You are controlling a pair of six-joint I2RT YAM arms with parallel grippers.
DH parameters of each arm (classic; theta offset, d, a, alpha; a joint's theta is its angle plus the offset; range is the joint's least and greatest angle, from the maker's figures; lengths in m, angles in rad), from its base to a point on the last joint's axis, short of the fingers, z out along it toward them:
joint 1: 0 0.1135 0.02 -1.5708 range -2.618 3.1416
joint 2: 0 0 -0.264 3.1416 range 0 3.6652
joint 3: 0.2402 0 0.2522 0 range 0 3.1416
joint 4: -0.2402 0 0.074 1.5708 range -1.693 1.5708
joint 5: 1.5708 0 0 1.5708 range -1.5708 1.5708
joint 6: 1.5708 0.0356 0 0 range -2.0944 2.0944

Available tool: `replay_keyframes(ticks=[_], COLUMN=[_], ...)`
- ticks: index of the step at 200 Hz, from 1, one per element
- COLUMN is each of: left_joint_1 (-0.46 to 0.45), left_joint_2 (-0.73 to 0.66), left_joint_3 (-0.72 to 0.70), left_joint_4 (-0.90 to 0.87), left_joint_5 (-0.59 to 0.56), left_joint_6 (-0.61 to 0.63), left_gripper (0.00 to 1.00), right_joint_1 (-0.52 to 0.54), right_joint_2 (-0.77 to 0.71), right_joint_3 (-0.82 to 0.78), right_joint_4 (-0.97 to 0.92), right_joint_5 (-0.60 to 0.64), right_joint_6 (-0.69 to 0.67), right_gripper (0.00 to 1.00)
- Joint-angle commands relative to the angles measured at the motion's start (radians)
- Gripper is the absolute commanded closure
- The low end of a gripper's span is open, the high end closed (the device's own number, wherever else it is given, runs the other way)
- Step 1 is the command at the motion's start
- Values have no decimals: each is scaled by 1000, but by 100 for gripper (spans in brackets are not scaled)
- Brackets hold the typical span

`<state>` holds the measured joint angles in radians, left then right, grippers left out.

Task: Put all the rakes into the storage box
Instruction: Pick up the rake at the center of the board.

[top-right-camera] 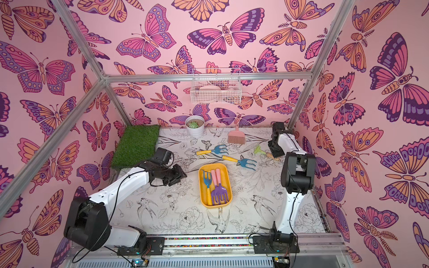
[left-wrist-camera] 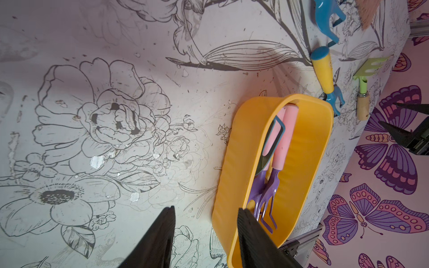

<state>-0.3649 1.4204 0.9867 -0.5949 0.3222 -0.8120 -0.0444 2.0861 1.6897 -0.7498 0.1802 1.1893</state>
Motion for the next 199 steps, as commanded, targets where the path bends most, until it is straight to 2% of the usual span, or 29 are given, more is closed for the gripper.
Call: replay_keyframes(ticks=[1, 129, 158, 199], left_joint_1=[9, 10, 11, 10], left_joint_2=[12, 47, 56, 61], left_joint_3=[20, 33, 43, 50], left_joint_4=[6, 4, 4, 0], left_joint_5=[15, 23, 26, 28], left_joint_6=[18, 13, 11, 13], left_gripper=[50, 51, 52, 53], right_joint_1=[-5, -23, -27, -39], right_joint_2=[36, 137, 149, 127], right_joint_3=[42, 71, 67, -2], right_joint_4=[-73, -48, -34, 51], right_joint_5=[-26, -64, -72, -106], right_joint_6=[201, 271, 282, 331], right_gripper=[47, 46, 51, 67])
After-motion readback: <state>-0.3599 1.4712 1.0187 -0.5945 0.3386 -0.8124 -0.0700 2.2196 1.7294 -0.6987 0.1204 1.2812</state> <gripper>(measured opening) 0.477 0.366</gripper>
